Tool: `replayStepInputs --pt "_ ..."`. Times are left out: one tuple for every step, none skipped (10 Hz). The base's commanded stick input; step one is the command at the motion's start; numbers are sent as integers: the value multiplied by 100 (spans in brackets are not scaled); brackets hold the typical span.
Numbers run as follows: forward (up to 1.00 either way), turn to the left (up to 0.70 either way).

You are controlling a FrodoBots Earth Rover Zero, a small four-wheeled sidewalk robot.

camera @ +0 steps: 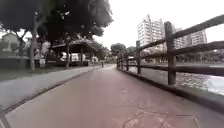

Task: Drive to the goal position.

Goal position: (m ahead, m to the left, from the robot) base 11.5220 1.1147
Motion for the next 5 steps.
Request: replayStepInputs --pt "100 0" --pt "100 0" --pt "100 31" --pt "100 24" --pt "100 11"
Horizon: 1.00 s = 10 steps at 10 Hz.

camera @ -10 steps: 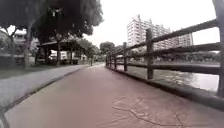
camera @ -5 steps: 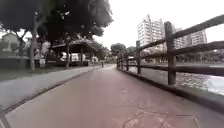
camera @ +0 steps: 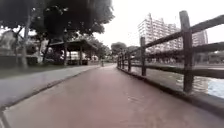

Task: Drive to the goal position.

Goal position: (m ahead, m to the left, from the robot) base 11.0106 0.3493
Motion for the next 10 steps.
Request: replayStepInputs --pt "100 0" --pt "100 0" --pt "100 0" --pt "100 0" --pt "100 0" --pt "100 0" --pt "100 0" --pt "100 0" --pt "100 0" --pt "100 0"
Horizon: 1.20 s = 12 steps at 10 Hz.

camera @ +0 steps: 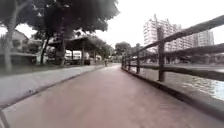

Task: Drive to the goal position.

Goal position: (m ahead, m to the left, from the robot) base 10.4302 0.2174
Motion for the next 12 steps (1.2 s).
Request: replayStepInputs --pt "100 0" --pt "100 0" --pt "100 0" --pt "100 0" --pt "100 0" --pt "100 0" --pt "100 0" --pt "100 0" --pt "100 0" --pt "100 0" --pt "100 0" --pt "100 0"
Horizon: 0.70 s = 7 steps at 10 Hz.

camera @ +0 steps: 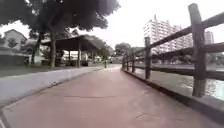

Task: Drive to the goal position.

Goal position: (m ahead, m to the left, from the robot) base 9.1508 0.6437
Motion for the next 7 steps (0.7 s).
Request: replayStepInputs --pt "100 0" --pt "100 0" --pt "100 0" --pt "100 0" --pt "100 0" --pt "100 0" --pt "100 0"
